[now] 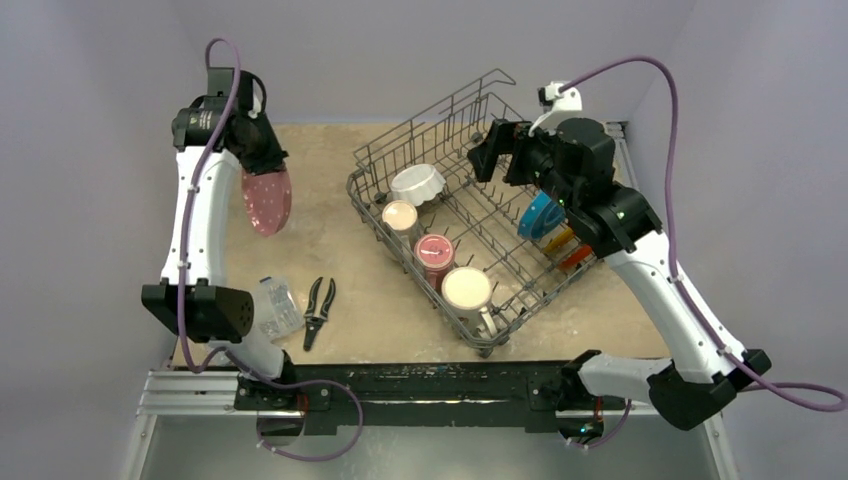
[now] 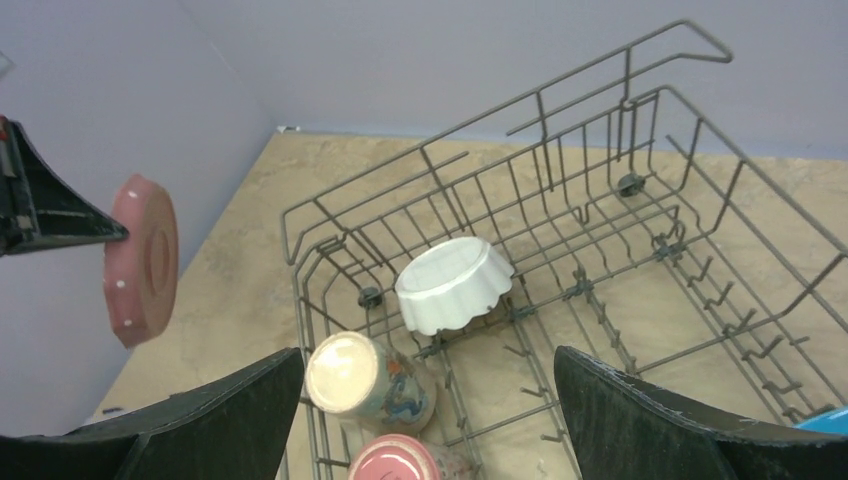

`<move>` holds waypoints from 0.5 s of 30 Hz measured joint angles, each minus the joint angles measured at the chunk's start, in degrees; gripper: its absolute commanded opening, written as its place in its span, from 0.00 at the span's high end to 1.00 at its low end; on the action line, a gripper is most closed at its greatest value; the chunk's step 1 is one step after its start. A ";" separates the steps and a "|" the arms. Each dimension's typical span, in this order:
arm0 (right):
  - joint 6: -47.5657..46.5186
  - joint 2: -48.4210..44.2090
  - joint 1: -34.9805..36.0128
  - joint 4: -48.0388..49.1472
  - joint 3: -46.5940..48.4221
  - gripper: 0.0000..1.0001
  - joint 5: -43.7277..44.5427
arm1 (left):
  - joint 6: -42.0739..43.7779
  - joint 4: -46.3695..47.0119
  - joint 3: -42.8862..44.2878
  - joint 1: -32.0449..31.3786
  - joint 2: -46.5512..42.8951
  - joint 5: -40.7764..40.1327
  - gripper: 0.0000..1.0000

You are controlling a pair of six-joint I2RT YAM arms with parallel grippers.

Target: Load the mixed dishes into the dish rack

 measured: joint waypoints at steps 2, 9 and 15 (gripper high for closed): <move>-0.50 1.14 1.46 -0.11 0.00 0.02 -0.13 | -1.68 0.04 -0.24 0.00 -2.40 0.61 1.00; -1.77 4.48 6.82 -0.61 0.00 0.02 -1.25 | -6.82 -0.42 -1.86 0.00 -10.88 2.32 1.00; -2.03 4.81 11.10 0.15 0.00 0.02 -1.46 | -12.20 0.04 -4.74 0.00 -18.82 4.85 1.00</move>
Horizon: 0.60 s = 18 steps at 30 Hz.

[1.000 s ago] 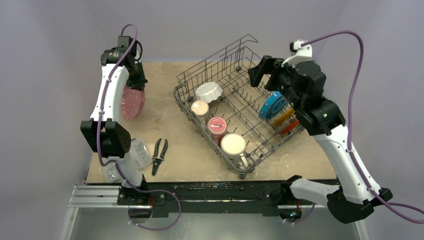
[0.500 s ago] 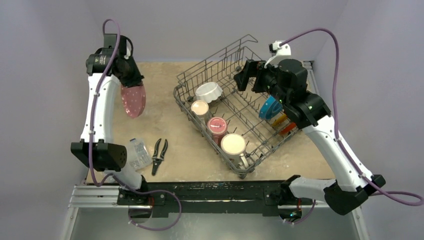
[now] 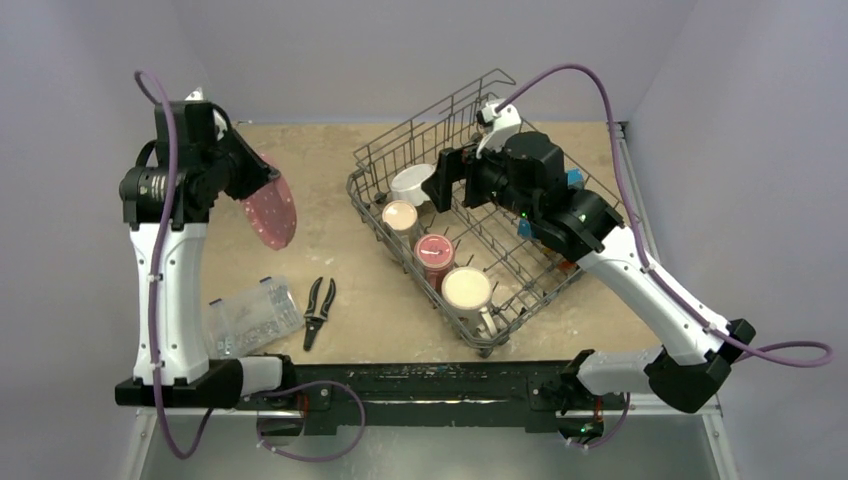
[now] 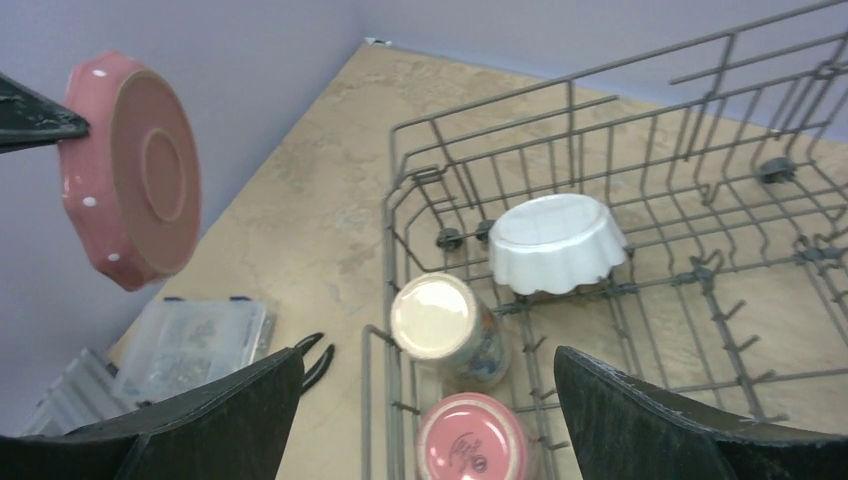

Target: Load the mixed dishes into the dish rack

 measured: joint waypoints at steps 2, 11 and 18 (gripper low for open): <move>0.00 0.20 2.12 0.79 0.00 0.02 -0.02 | -2.05 0.50 -2.12 0.00 -3.15 1.33 1.00; 0.35 4.87 14.60 7.10 -0.26 0.02 0.44 | -11.32 4.70 -15.23 0.00 -12.66 7.04 1.00; 0.46 9.66 23.19 10.88 -0.68 0.02 3.56 | -17.84 9.75 -26.38 0.00 -17.25 9.86 1.00</move>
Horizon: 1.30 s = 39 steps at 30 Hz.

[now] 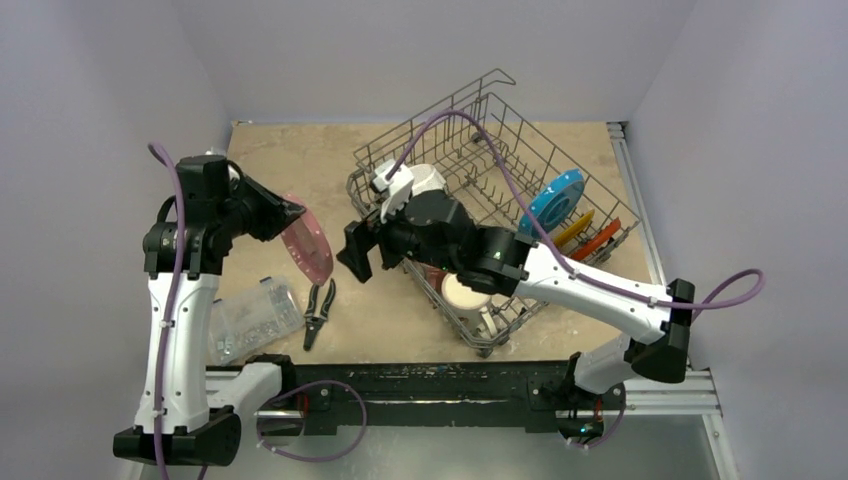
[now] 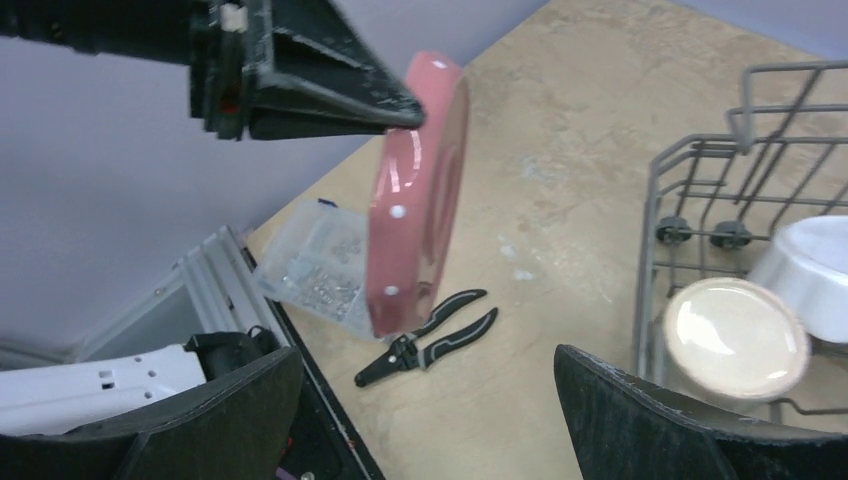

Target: Load the mixed dishes into the dish rack

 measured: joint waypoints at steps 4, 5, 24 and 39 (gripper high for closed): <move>0.00 2.21 4.57 2.05 -0.94 0.02 1.64 | -2.97 2.36 -3.61 -0.11 -1.88 1.44 1.00; 0.00 2.71 5.31 2.23 -1.03 0.02 2.25 | -3.41 2.71 -4.07 -0.13 -2.19 1.70 1.00; -4.26 19.98 13.27 5.99 1.46 0.90 26.86 | -13.81 3.65 -12.39 -0.24 -9.77 5.51 1.00; -17.73 17.73 12.26 17.81 -5.92 1.00 27.98 | -18.91 3.61 -15.37 0.07 -10.71 7.63 0.54</move>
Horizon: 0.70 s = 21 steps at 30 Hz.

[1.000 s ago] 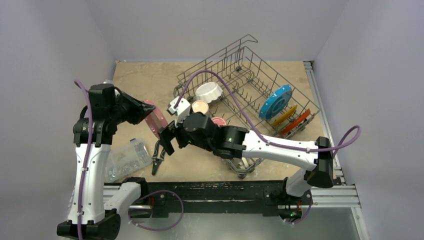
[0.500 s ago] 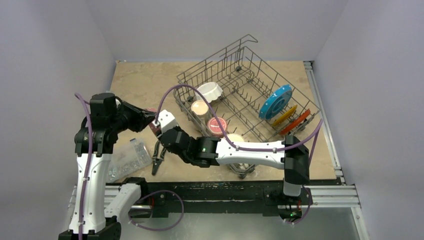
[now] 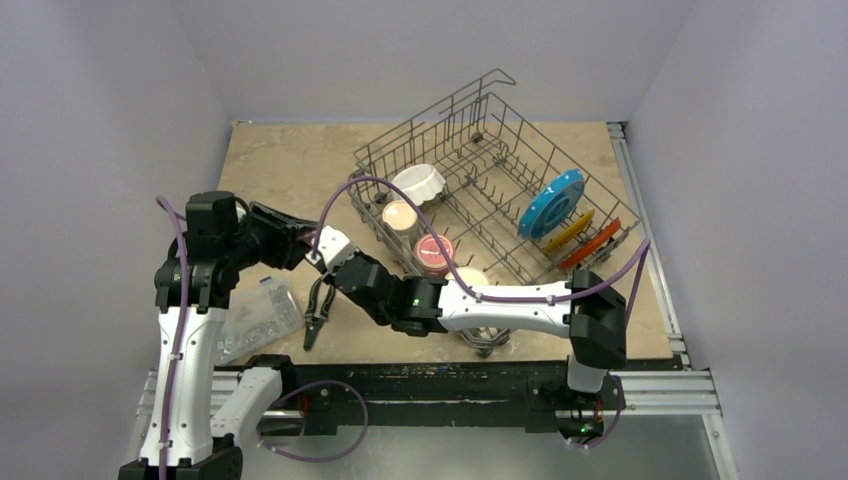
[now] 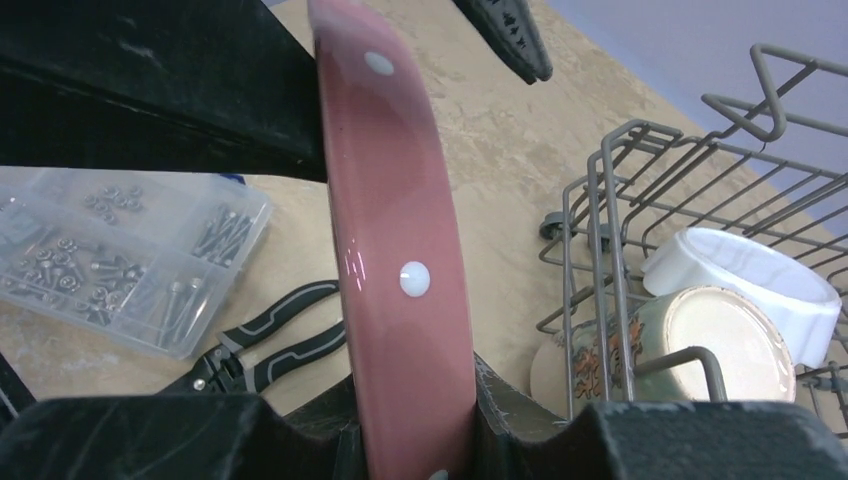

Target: Load the mixed dishes into the dish rack

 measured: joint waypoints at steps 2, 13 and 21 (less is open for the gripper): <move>-1.29 -0.02 0.02 0.92 -0.33 1.00 -0.35 | -0.94 0.72 -0.83 -0.13 0.00 0.52 0.52; -8.72 -1.95 -0.28 6.10 -4.02 1.00 -0.79 | -0.46 1.29 -0.90 -0.20 0.92 2.99 0.53; -19.41 -3.89 0.31 15.02 -9.86 1.00 -0.87 | -0.44 -1.16 -0.90 -0.33 3.45 4.28 0.54</move>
